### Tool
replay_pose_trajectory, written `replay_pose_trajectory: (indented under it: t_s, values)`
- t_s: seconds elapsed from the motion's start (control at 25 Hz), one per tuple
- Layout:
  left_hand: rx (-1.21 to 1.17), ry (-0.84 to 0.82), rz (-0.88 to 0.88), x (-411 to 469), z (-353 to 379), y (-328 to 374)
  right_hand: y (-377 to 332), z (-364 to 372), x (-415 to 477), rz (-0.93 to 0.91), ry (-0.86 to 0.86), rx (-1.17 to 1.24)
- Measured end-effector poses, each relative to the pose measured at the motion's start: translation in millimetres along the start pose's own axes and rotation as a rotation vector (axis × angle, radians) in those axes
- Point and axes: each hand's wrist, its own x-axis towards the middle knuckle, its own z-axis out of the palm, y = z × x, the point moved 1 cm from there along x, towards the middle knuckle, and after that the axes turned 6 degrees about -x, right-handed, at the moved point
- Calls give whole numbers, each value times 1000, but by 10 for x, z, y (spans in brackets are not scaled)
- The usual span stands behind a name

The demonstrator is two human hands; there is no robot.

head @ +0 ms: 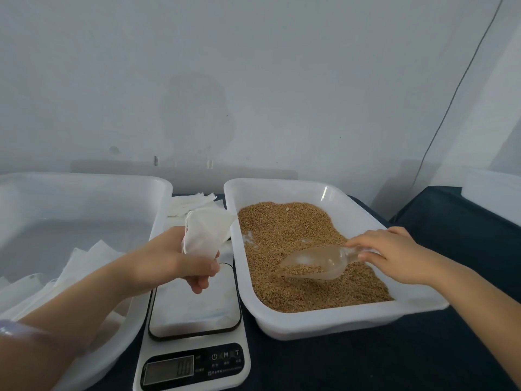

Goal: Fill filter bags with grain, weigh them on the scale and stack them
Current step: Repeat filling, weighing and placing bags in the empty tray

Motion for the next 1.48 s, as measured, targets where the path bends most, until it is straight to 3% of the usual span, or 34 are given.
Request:
replay_pose_trajectory:
  t_s: [0.48,0.76,1.24,1.48]
  values:
    - [15,0,-14,8,-2,-9,61,27,-183,91,-55,162]
    - [14,47,-50,-15,46,71,-68,20,-260,81,30,288]
    - [421,362,120,725,806,125,94,-404,-444,111,214,325]
    - [607,378,175,808,885,-46,154,-754,-464,42,261,338]
